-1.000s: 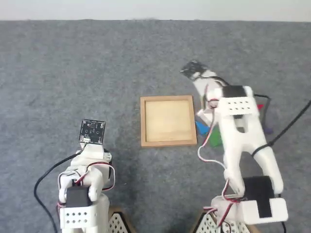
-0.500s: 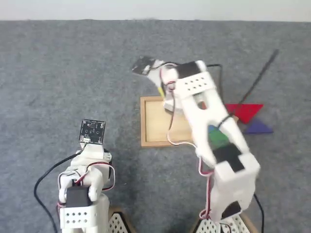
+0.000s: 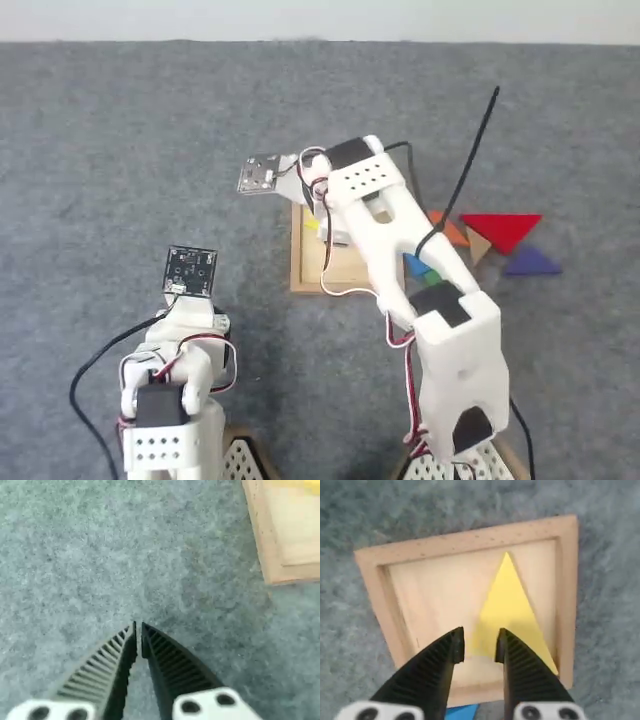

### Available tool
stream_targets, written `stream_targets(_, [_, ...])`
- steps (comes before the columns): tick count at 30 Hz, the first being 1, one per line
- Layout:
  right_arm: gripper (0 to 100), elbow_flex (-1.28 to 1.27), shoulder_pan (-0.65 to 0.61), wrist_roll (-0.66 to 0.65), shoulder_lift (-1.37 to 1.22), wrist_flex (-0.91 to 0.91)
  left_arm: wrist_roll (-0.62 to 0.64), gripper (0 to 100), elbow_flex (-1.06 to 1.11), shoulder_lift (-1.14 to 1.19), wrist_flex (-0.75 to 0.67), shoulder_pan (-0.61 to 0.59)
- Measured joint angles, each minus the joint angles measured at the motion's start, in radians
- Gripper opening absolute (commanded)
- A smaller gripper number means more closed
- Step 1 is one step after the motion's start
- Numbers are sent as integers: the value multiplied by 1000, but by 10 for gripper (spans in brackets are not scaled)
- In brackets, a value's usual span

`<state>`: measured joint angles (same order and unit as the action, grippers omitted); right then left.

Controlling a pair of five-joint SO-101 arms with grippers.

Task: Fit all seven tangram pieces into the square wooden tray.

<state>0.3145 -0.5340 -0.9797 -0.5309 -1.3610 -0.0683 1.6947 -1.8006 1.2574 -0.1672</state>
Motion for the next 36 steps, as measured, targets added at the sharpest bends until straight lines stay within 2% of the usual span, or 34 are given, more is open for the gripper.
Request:
stream_targets(9, [80, 0, 0, -8, -21, 23, 0, 21, 0, 0, 0, 0])
stream_targets(16, [81, 0, 41, 178, -21, 31, 0, 21, 0, 0, 0, 0])
stream_targets(20, [81, 0, 32, 313, -21, 106, 0, 21, 0, 0, 0, 0])
stream_targets(24, [81, -17, 80, 422, -5, 161, 0, 21, 0, 0, 0, 0])
stream_targets(31, [97, -350, 115, 562, 275, 347, 0, 21, 0, 0, 0, 0])
stream_targets(36, [281, -680, 72, 686, 477, 483, 0, 21, 0, 0, 0, 0])
